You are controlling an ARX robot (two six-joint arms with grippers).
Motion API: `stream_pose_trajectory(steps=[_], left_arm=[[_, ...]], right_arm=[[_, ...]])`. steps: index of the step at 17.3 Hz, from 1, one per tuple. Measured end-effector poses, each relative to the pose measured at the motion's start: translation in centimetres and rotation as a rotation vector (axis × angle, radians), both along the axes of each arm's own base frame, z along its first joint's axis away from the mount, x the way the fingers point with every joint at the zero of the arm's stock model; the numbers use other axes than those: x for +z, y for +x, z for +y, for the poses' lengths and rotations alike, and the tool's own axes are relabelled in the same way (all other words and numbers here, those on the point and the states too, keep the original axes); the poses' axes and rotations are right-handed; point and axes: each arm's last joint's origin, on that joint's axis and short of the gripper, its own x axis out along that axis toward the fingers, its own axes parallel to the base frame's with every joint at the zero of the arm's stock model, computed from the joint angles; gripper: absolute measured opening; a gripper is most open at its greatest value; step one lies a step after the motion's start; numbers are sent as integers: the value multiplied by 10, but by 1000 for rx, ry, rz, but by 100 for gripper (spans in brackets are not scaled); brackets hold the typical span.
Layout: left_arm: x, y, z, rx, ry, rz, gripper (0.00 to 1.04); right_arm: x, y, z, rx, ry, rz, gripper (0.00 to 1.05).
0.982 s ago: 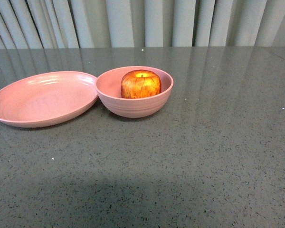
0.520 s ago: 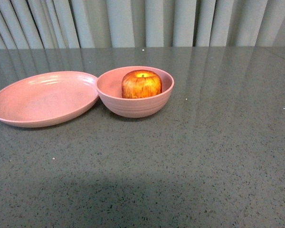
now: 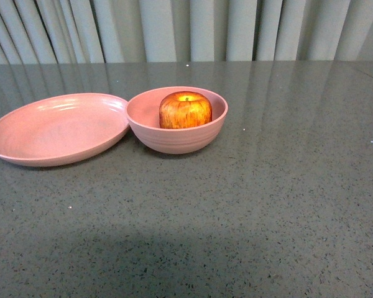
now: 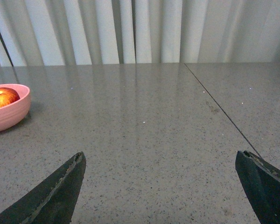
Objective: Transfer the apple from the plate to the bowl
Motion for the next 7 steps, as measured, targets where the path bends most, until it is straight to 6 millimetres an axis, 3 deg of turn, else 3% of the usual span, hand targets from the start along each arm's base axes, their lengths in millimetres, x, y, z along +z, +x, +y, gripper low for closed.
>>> stream_pose_trajectory(steps=[7], left_arm=[[0,0,0,0,0,0,98]], right_arm=[[0,0,0,0,0,0,98]])
